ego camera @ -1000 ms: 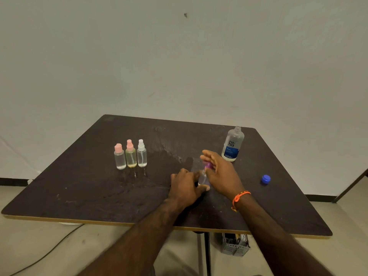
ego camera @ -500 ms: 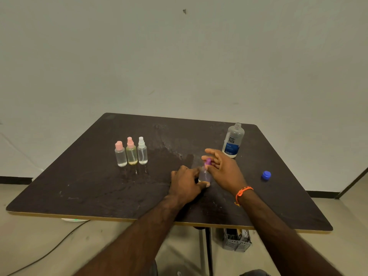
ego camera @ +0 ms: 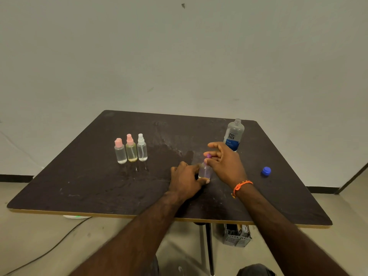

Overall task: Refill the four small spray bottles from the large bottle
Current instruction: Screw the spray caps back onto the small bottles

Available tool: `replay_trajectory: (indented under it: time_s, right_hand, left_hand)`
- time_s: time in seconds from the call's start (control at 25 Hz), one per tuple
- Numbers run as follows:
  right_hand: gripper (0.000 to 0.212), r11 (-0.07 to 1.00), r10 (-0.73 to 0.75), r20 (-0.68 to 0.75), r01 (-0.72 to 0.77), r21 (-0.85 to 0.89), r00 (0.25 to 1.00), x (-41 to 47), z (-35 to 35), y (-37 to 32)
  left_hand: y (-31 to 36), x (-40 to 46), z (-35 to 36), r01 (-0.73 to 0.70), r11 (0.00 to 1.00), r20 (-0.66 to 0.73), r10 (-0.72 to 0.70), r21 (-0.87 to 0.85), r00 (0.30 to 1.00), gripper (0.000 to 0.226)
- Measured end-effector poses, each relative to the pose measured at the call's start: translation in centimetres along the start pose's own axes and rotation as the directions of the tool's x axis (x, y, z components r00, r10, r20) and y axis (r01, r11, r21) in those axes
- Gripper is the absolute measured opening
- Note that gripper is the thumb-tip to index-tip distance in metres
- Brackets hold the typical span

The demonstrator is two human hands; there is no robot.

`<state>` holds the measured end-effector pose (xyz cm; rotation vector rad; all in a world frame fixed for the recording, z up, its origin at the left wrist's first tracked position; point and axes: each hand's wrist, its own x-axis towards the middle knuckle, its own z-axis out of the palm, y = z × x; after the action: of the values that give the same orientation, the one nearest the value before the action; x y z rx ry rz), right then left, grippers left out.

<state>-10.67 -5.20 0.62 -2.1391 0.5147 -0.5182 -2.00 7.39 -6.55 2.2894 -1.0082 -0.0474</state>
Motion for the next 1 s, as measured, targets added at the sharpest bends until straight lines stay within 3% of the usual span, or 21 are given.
replay_trajectory:
  time_s: [0.12, 0.24, 0.44, 0.56, 0.64, 0.8, 0.92, 1.0]
  right_hand:
    - [0.048, 0.987, -0.031, -0.02, 0.027, -0.16, 0.999, 0.2, 0.2, -0.5]
    - [0.05, 0.992, 0.025, 0.081, -0.015, -0.122, 0.996, 0.4, -0.2, -0.5]
    - [0.048, 0.982, 0.025, -0.017, -0.028, -0.184, 1.0, 0.2, 0.5, -0.2]
    - [0.041, 0.962, 0.13, 0.044, -0.115, -0.248, 0.991, 0.2, 1.1, 1.1]
    - [0.04, 0.968, 0.176, 0.107, -0.152, -0.202, 0.979, 0.6, 1.9, 1.7]
    - [0.041, 0.991, 0.118, 0.16, -0.106, -0.082, 0.98, 2.3, 5.5, 0.3]
    - [0.038, 0.996, 0.079, 0.126, -0.073, -0.048, 0.989, 3.8, 8.7, -1.4]
    - [0.037, 0.997, 0.072, 0.114, -0.07, -0.018, 0.991, 5.1, 10.6, -2.3]
  left_hand:
    - [0.1, -0.1, -0.1, 0.002, 1.0, 0.005, -0.002, -0.012, 1.0, 0.035]
    - [0.3, -0.3, -0.2, -0.002, 1.0, -0.007, 0.002, -0.006, 1.0, 0.035]
    - [0.7, -0.2, -0.2, 0.021, 0.999, -0.004, -0.021, 0.034, 1.0, 0.036]
    - [0.4, -0.2, -0.6, 0.047, 0.999, 0.001, -0.047, 0.019, 0.999, 0.035]
    - [-0.1, -0.3, -1.2, 0.088, 0.996, -0.036, -0.088, 0.022, 0.995, 0.038]
    - [-1.9, -0.4, -3.1, 0.2, 0.977, -0.143, -0.188, 0.079, 0.972, 0.041]
    - [-3.7, -0.6, -4.2, 0.239, 0.971, -0.206, -0.238, -0.018, 0.949, 0.039]
    - [-5.0, -0.9, -4.5, 0.252, 0.965, -0.21, -0.261, -0.069, 0.942, 0.057]
